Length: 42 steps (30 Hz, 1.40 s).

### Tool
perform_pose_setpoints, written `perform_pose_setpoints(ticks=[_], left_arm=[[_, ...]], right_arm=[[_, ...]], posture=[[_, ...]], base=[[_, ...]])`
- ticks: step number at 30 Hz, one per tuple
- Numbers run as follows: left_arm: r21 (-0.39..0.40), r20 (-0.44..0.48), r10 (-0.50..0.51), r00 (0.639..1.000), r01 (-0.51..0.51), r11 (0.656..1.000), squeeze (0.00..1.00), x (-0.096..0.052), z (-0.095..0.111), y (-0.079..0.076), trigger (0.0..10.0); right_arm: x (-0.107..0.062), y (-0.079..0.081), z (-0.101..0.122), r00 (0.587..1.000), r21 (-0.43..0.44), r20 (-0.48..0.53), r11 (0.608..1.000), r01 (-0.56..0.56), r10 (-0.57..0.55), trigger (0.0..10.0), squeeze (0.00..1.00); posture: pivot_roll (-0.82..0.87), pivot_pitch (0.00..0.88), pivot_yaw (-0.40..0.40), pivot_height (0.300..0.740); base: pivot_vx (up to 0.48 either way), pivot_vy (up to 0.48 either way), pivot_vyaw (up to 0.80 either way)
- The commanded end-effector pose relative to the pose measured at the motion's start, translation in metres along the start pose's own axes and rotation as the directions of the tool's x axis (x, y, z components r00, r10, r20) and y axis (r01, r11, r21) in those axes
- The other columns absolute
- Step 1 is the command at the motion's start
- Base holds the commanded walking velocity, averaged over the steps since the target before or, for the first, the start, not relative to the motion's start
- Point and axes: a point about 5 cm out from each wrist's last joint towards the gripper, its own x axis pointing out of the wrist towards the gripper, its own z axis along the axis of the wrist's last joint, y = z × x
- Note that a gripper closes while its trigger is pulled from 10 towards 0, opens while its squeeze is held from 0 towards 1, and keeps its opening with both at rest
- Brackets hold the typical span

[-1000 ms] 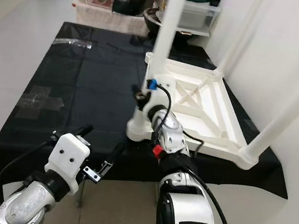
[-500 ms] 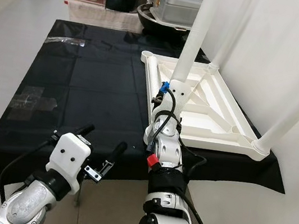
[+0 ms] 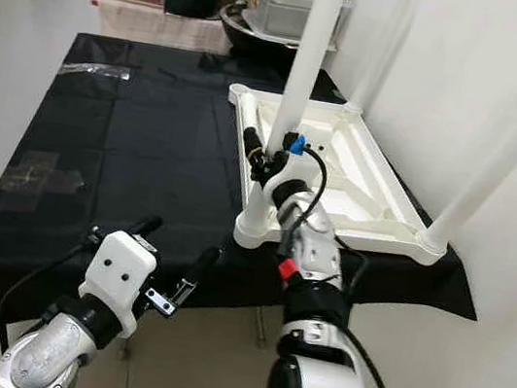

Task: Building children table

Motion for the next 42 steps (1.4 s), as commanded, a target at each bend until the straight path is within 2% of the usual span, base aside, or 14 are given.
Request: perform_pose_setpoints(ticks=[1,9,15,16,21,23,27,28,29,30,32,34,37,42], left_arm=[[0.006,-0.007,-0.001,1.000,0.001,1.000,0.00,0.000,-0.003,-0.001,10.0],[0.011,-0.003,0.004,1.000,-0.004,1.000,0.00,0.001,-0.002,0.000,10.0],[0.014,-0.002,0.010,1.000,-0.010,1.000,0.00,0.000,-0.002,0.000,10.0],[0.014,-0.002,0.010,1.000,-0.010,1.000,0.00,0.000,-0.002,0.000,10.0],[0.014,-0.002,0.010,1.000,-0.010,1.000,0.00,0.000,-0.002,-0.001,10.0],[0.012,-0.001,0.010,1.000,-0.010,1.000,0.00,0.001,-0.001,-0.001,10.0],[0.012,0.000,0.010,1.000,-0.010,1.000,0.00,0.000,-0.001,-0.001,10.0],[0.010,-0.001,0.006,1.000,-0.006,1.000,0.00,0.001,-0.002,-0.002,10.0],[0.010,-0.001,0.006,1.000,-0.006,1.000,0.00,0.001,-0.002,-0.002,10.0],[0.009,-0.001,0.003,1.000,-0.003,1.000,0.00,0.001,-0.002,-0.002,10.0],[0.007,0.000,-0.001,1.000,0.001,1.000,0.00,0.001,-0.002,-0.002,10.0],[0.007,0.000,-0.001,1.000,0.001,1.000,0.00,0.001,-0.002,-0.002,10.0],[0.008,0.005,-0.001,1.000,0.001,1.000,0.00,0.003,-0.001,-0.002,10.0],[0.010,0.003,0.001,1.000,-0.001,1.000,0.00,0.002,-0.001,-0.001,10.0]], right_arm=[[0.007,0.024,-0.005,0.963,0.052,-0.053,0.963,-0.263,0.266,10.0,0.00],[0.007,0.040,-0.025,0.779,0.021,-0.253,0.808,-0.589,0.574,10.0,0.00],[0.019,0.044,-0.024,0.797,-0.021,-0.251,0.820,-0.572,0.549,10.0,0.00],[0.029,0.043,-0.021,0.879,-0.057,-0.198,0.890,-0.452,0.434,0.0,0.00],[0.032,0.042,-0.020,0.906,-0.067,-0.175,0.914,-0.400,0.384,0.0,0.00],[0.035,0.033,-0.014,0.967,-0.090,-0.113,0.967,-0.237,0.227,0.0,0.00],[0.034,0.026,-0.013,0.990,-0.096,-0.103,0.989,-0.111,0.101,0.0,0.00],[0.021,0.000,-0.015,0.916,-0.140,-0.066,0.912,0.385,-0.396,0.0,0.00],[0.021,0.000,-0.015,0.916,-0.140,-0.066,0.912,0.385,-0.396,0.0,0.00],[0.012,-0.008,-0.016,0.841,-0.161,-0.044,0.835,0.526,-0.539,0.0,0.00],[0.003,-0.013,-0.017,0.759,-0.161,-0.029,0.752,0.639,-0.651,0.0,0.00],[0.003,-0.013,-0.017,0.759,-0.161,-0.029,0.752,0.639,-0.651,0.0,0.00],[-0.009,0.000,-0.023,0.645,-0.119,-0.021,0.642,0.757,-0.764,0.0,0.00],[-0.008,0.010,-0.028,0.630,-0.097,-0.025,0.629,0.771,-0.776,0.0,0.00]], posture=[[0.14,0.018,-0.110,0.740],[0.16,0.008,-0.118,0.740],[0.16,0.008,-0.122,0.740],[0.16,0.006,-0.121,0.740],[0.16,0.006,-0.121,0.740],[0.15,0.008,-0.122,0.740],[0.15,0.009,-0.121,0.740],[0.14,0.016,-0.115,0.740],[0.14,0.016,-0.115,0.740],[0.14,0.016,-0.117,0.740],[0.14,0.018,-0.115,0.740],[0.14,0.018,-0.115,0.740],[0.14,0.020,-0.116,0.740],[0.14,0.022,-0.115,0.740]], base=[[0.000,0.000,0.00],[0.000,0.000,0.00],[0.000,0.000,0.00],[0.000,0.000,0.00],[0.000,0.000,0.00],[0.000,0.000,0.00],[0.000,0.000,0.00],[0.000,0.000,0.00],[0.000,0.000,0.00],[0.000,0.000,0.00],[0.000,0.000,0.00],[0.000,0.000,0.00],[0.000,0.000,0.00],[0.000,0.000,0.00]])
